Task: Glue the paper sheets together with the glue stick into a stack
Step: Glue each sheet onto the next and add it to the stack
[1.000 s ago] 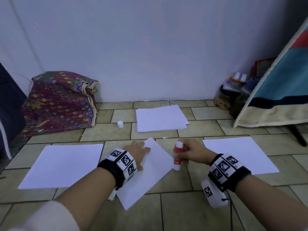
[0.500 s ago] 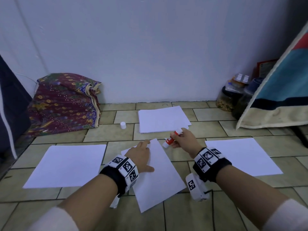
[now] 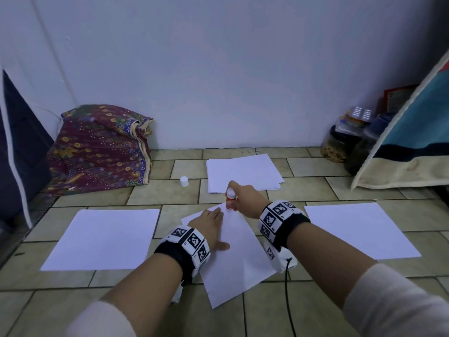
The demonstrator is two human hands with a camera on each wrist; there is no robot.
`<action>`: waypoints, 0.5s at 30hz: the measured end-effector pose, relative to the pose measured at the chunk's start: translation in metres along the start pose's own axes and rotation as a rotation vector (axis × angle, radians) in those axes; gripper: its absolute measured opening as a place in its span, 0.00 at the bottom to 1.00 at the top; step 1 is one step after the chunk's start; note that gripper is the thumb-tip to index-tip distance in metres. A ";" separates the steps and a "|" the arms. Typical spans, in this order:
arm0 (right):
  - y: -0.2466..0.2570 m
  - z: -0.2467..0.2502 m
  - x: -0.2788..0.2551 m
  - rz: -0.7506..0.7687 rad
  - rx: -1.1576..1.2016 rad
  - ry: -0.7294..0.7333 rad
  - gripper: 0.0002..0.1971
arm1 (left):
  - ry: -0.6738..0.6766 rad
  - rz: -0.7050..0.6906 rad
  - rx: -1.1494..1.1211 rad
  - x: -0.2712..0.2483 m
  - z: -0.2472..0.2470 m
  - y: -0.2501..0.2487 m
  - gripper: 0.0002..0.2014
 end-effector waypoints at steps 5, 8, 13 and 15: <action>-0.013 0.000 -0.016 0.077 0.000 0.055 0.06 | 0.037 0.013 0.016 0.003 -0.001 0.001 0.47; -0.027 0.005 -0.018 0.059 0.054 0.018 0.06 | 0.043 -0.018 0.041 0.006 0.003 0.001 0.48; -0.035 0.023 -0.019 0.021 0.435 -0.184 0.05 | 0.023 -0.030 0.061 0.009 0.011 -0.002 0.46; -0.034 0.022 -0.014 0.012 0.483 -0.208 0.04 | 0.023 -0.019 0.066 0.009 0.011 -0.001 0.45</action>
Point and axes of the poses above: each hand's wrist, its own x-axis towards the middle knuckle, its own z-axis out of the back of the hand, y = z × x, the point moved 8 cm from there along x, towards the middle knuckle, and after that the axes turned 8 degrees about y, right-handed, at the moved point
